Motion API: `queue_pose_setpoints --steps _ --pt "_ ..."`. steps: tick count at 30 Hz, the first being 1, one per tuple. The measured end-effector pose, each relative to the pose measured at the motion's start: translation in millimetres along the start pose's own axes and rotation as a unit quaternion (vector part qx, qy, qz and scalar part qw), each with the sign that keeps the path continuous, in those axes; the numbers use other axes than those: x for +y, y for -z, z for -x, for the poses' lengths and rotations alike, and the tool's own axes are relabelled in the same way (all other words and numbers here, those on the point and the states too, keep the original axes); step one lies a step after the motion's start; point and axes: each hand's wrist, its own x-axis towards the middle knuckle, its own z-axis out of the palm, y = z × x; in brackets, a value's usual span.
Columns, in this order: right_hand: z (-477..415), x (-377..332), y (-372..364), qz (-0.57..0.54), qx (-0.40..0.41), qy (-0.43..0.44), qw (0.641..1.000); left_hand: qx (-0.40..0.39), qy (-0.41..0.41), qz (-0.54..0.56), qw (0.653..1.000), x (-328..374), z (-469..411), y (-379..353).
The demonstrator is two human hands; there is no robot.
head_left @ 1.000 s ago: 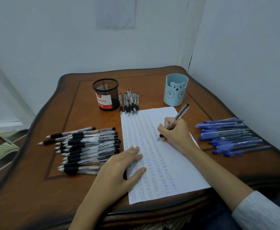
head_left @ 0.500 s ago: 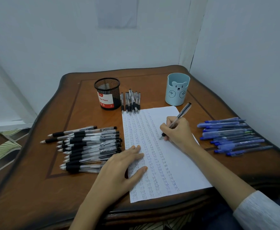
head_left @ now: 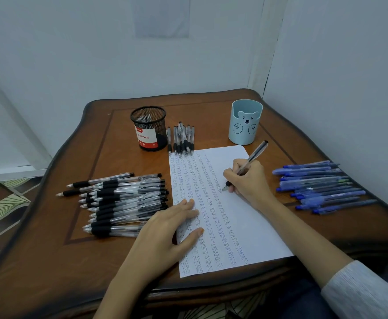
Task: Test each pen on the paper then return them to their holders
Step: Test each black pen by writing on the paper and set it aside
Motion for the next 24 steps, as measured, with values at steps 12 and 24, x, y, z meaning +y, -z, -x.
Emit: queue_pose_setpoints --steps 12,24 --pt "1 0 -2 0.018 0.003 0.014 1.0 0.005 -0.003 0.007 1.0 -1 1 -1" --pt "4 -5 14 -0.149 -0.019 -0.046 0.988 -0.001 0.002 0.015 1.0 -1 0 1"
